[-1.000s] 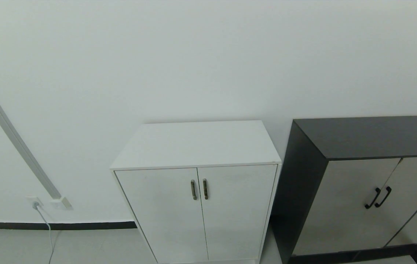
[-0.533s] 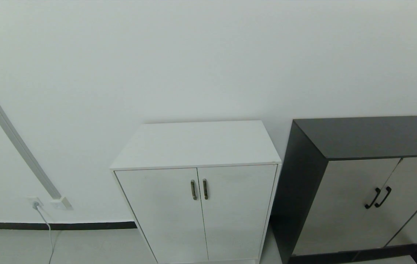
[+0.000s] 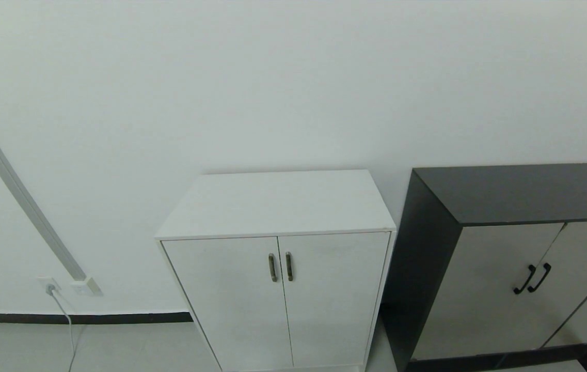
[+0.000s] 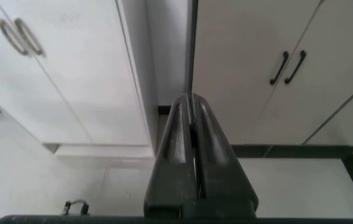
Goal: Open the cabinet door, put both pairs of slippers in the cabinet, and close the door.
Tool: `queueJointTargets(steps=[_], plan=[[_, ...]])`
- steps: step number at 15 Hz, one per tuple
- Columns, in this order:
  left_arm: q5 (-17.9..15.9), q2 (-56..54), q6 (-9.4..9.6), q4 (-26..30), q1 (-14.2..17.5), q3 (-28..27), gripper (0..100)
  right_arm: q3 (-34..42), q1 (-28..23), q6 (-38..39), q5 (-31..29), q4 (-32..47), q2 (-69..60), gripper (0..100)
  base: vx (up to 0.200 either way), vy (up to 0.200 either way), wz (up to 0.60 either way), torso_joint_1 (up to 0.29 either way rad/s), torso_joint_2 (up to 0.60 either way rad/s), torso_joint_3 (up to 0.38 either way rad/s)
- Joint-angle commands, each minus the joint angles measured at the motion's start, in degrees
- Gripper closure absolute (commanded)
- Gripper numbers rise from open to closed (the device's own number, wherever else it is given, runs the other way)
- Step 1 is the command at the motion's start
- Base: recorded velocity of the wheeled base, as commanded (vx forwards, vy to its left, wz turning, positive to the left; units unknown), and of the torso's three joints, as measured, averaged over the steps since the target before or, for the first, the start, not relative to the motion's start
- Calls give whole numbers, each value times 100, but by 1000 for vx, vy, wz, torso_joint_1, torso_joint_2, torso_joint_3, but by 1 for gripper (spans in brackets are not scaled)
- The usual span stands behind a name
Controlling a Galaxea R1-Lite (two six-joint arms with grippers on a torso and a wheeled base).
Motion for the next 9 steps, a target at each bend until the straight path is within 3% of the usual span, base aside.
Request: queueJointTargets(steps=[1, 9], plan=[[1, 5, 0, -2, 9, 0, 100, 10, -54, 12, 1, -1, -195, 100, 0, 0, 0, 0, 0, 0], [-8, 5, 17, 6, 0, 0, 100, 1, -274, 293, -201, -27, -1162, 100, 0, 0, 0, 0, 0, 0]])
